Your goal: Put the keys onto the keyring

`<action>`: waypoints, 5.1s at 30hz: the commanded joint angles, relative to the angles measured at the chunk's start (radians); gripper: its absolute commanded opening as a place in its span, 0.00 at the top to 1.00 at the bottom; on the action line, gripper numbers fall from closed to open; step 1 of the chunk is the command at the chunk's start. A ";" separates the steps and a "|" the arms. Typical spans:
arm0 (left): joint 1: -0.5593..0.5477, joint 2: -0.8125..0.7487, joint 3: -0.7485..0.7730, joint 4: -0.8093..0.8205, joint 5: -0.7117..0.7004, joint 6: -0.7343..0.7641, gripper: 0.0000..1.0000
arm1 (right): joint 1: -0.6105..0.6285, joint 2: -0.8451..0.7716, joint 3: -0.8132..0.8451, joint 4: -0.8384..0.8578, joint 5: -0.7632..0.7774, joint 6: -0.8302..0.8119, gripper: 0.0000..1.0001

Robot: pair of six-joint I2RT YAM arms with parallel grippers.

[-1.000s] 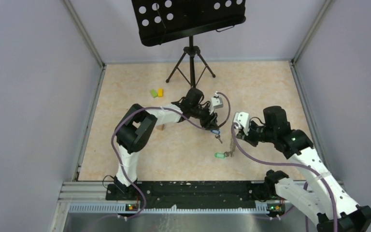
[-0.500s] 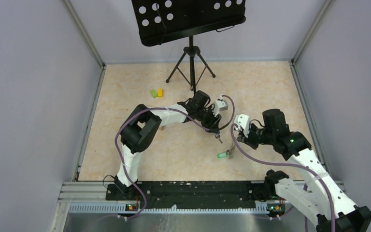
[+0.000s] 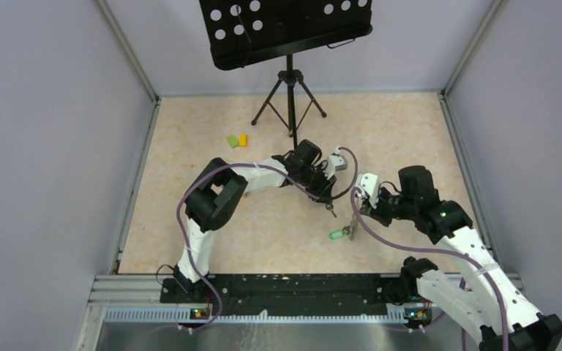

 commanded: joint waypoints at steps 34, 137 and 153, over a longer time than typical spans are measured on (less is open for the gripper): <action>-0.023 -0.216 -0.106 0.030 -0.008 0.188 1.00 | -0.010 -0.016 -0.002 0.067 0.027 0.019 1.00; -0.033 -0.160 -0.222 0.122 -0.096 0.555 0.79 | -0.010 -0.008 -0.021 0.062 0.047 0.034 1.00; -0.033 -0.150 -0.218 0.147 -0.120 0.549 0.70 | -0.010 -0.007 -0.021 0.063 0.045 0.037 1.00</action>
